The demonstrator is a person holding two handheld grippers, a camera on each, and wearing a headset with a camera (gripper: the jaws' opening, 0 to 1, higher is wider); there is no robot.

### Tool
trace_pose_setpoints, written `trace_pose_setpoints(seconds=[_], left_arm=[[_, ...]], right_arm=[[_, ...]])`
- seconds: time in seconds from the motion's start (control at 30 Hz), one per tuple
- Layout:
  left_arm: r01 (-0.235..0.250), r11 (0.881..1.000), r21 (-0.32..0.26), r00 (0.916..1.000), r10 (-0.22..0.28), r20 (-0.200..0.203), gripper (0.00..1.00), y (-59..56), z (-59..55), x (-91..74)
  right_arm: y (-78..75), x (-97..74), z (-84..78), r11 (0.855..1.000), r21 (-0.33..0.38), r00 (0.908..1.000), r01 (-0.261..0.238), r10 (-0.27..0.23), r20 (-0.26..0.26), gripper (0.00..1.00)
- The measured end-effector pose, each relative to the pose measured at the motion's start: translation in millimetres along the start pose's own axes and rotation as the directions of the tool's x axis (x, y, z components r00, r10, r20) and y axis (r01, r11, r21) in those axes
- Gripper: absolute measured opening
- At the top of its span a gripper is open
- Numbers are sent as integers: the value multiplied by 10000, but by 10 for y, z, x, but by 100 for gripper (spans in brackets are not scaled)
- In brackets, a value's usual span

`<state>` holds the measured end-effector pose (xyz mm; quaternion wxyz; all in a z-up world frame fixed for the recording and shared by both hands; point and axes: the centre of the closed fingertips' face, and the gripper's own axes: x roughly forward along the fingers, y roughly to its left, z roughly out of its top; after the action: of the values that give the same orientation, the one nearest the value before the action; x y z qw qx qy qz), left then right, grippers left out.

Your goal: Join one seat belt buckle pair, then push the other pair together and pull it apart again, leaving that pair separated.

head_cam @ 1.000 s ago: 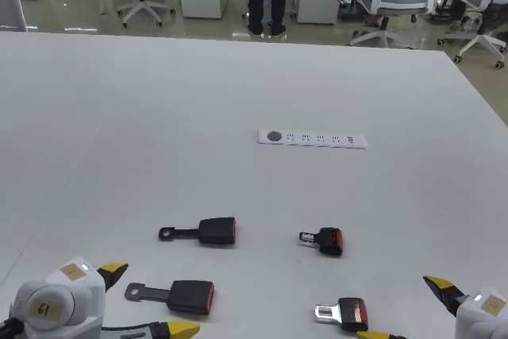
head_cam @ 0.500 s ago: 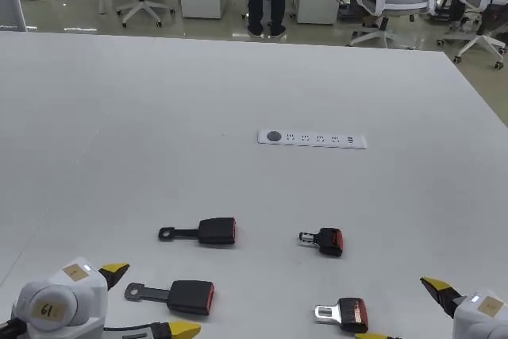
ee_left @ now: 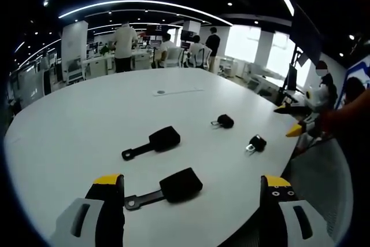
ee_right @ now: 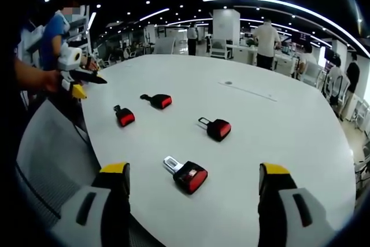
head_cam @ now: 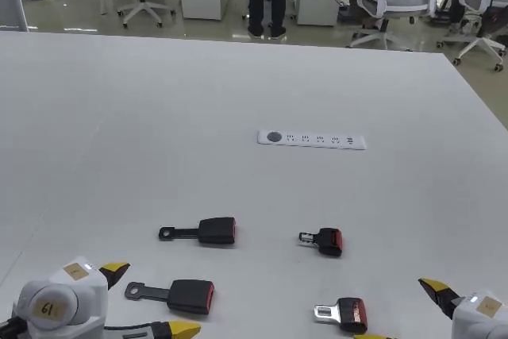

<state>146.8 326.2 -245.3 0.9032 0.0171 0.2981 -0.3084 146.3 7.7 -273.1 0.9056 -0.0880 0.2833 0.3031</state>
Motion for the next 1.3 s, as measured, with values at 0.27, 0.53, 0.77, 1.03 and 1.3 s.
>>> trace_pose_setpoints(seconds=[0.27, 0.53, 0.77, 1.03, 1.3], left_arm=[[-38, 10000, -26, 10000, 38, 15, 99, -28, 12, -31], [-72, 10000, -62, 10000, 73, 16, 99, -53, 19, -48], [-54, 10000, -79, 10000, 54, -67, 99, -62, -1, -54], [-32, 10000, -38, 9999, 31, -162, 99, -25, -17, -38], [69, 10000, 70, 9995, -67, -306, 99, -19, -59, -3]], right_arm=[[33, 9, 6, 9999, -83, 9999, -146, 146, -34, 95], [56, 19, 5, 9996, -107, 9996, -263, 262, -72, 95], [63, 26, -9, 9993, -106, 9993, -347, 345, -129, 94], [72, 57, -16, 9989, -120, 9988, -456, 454, -198, 94], [91, 80, -13, 9980, -182, 9978, -605, 600, -269, 94]])
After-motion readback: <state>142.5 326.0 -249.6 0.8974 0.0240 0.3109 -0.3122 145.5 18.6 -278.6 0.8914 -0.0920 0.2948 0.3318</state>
